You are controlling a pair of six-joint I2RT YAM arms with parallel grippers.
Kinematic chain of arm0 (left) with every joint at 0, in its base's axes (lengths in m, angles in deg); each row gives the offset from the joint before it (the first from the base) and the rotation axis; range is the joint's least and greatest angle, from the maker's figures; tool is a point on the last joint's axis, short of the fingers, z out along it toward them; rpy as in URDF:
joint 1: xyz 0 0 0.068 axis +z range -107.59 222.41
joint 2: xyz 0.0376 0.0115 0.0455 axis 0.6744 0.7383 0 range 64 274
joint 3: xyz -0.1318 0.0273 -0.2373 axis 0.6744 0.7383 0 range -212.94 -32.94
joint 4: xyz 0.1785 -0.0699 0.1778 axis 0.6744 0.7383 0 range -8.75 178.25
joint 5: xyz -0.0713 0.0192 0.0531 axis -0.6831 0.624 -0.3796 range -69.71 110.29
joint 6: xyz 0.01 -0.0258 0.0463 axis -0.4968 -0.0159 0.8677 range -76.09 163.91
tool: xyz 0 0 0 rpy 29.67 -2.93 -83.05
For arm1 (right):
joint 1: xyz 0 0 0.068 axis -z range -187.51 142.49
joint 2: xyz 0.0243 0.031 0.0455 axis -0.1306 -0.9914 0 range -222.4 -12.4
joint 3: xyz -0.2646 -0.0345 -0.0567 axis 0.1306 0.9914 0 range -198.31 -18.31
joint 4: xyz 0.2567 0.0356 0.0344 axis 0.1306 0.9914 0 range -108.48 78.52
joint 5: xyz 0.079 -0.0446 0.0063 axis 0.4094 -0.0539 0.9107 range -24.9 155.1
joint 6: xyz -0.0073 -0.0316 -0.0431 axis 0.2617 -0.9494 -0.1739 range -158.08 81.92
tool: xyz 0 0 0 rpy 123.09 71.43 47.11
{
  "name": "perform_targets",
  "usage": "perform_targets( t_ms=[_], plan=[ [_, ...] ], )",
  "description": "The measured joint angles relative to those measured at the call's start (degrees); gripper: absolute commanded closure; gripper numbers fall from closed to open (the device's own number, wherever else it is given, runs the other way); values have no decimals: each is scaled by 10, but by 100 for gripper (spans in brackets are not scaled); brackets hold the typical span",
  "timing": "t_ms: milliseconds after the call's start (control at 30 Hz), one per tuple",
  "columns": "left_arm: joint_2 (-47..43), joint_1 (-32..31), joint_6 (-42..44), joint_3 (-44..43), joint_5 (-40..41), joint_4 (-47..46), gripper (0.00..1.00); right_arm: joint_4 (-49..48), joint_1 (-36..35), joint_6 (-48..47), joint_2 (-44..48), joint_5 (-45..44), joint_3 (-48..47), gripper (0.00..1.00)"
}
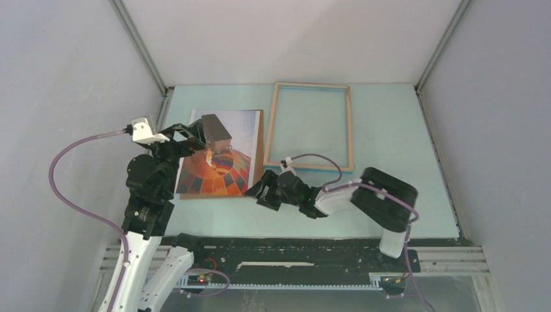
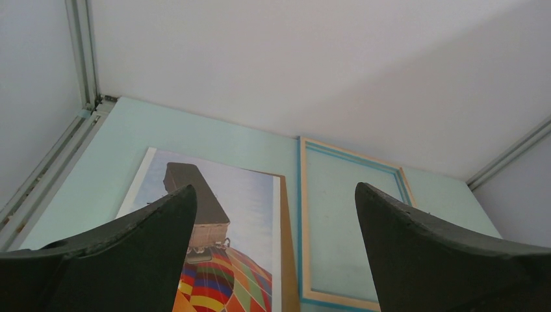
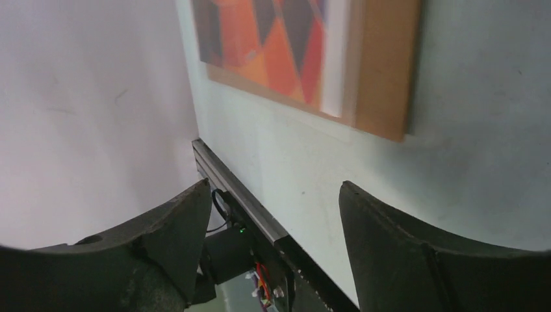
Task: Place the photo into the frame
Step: Move the photo frame item to the center of the board.
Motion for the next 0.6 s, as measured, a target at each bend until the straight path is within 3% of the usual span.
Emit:
perform_targets(
  t_ms=[133, 600],
  plan=[
    [-8, -13, 13, 0, 2, 4, 0, -66, -4, 72, -87, 39, 0, 23],
    [-8, -24, 26, 0, -5, 5, 0, -80, 9, 89, -94, 45, -1, 29]
  ],
)
